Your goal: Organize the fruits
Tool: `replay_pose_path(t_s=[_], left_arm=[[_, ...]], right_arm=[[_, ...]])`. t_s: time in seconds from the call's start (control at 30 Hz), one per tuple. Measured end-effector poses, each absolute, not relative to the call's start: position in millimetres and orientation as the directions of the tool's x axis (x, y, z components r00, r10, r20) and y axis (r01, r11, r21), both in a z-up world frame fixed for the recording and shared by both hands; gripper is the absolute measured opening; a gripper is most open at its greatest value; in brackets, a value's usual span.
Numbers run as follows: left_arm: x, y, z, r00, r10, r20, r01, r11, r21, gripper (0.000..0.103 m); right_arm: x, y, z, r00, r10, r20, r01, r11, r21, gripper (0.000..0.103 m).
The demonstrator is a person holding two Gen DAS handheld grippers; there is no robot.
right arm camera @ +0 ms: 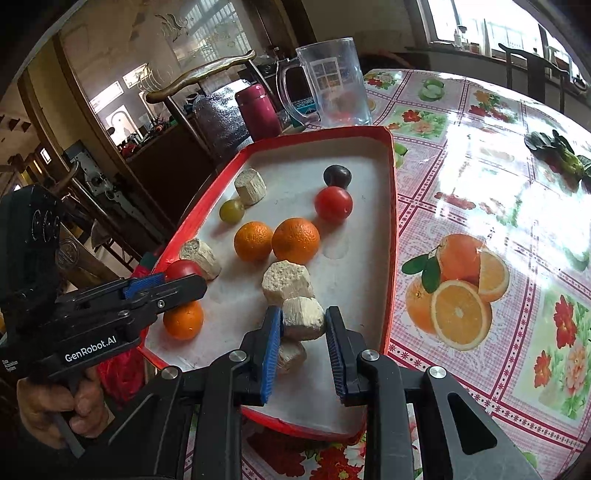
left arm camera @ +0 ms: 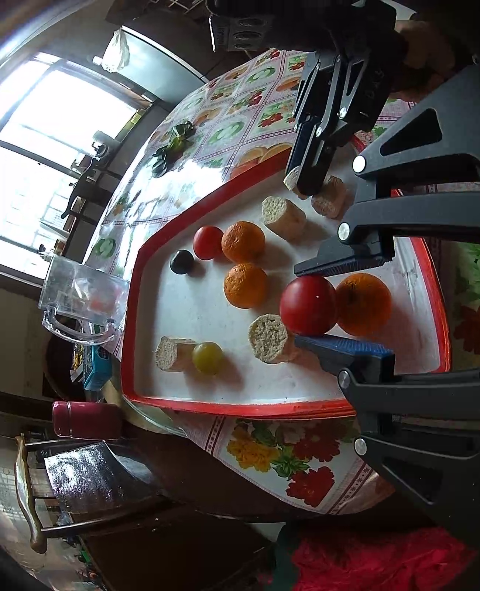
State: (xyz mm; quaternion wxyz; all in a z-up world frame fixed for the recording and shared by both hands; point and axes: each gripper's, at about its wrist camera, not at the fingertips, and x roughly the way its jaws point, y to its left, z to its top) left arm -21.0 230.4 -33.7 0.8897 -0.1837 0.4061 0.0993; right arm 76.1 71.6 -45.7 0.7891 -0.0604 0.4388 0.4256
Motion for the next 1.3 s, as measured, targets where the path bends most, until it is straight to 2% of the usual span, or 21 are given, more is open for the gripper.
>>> replay_pose_path(t_s=[0.43, 0.5, 0.57, 0.6, 0.9, 1.03, 1.1, 1.13, 1.2, 1.3], left_arm=[[-21, 229, -41, 0.612, 0.039, -0.790, -0.343, 0.913, -0.221, 0.029], [-26, 229, -39, 0.617, 0.042, -0.786, -0.340, 0.915, -0.218, 0.032], [-30, 228, -35, 0.621, 0.052, -0.782, -0.339, 0.918, -0.208, 0.050], [-33, 227, -33, 0.626, 0.058, -0.778, -0.335, 0.921, -0.200, 0.052], [-54, 212, -23, 0.647, 0.057, -0.761, -0.292, 0.940, -0.178, 0.052], [-61, 205, -24, 0.645, 0.046, -0.763, -0.281, 0.943, -0.180, 0.052], [-64, 202, -24, 0.647, 0.043, -0.761, -0.275, 0.944, -0.181, 0.055], [-66, 200, -24, 0.649, 0.045, -0.759, -0.274, 0.945, -0.178, 0.060], [-69, 197, -23, 0.650, 0.061, -0.758, -0.282, 0.945, -0.165, 0.075], [-75, 192, -21, 0.659, 0.072, -0.749, -0.275, 0.950, -0.150, 0.079]], right_arm=[[77, 65, -43, 0.230, 0.636, -0.737, -0.721, 0.620, 0.310, 0.032], [74, 63, -40, 0.233, 0.639, -0.733, -0.729, 0.614, 0.303, 0.034], [71, 60, -36, 0.240, 0.641, -0.729, -0.738, 0.608, 0.291, 0.036], [68, 59, -34, 0.243, 0.641, -0.728, -0.745, 0.604, 0.284, 0.039], [58, 43, -24, 0.263, 0.630, -0.730, -0.769, 0.594, 0.236, 0.043], [52, 38, -20, 0.269, 0.628, -0.730, -0.782, 0.584, 0.215, 0.047], [49, 36, -19, 0.274, 0.623, -0.733, -0.792, 0.578, 0.195, 0.052], [47, 34, -18, 0.278, 0.620, -0.733, -0.797, 0.575, 0.184, 0.053], [44, 32, -18, 0.287, 0.613, -0.736, -0.805, 0.571, 0.162, 0.062], [40, 30, -16, 0.301, 0.597, -0.743, -0.813, 0.568, 0.126, 0.071]])
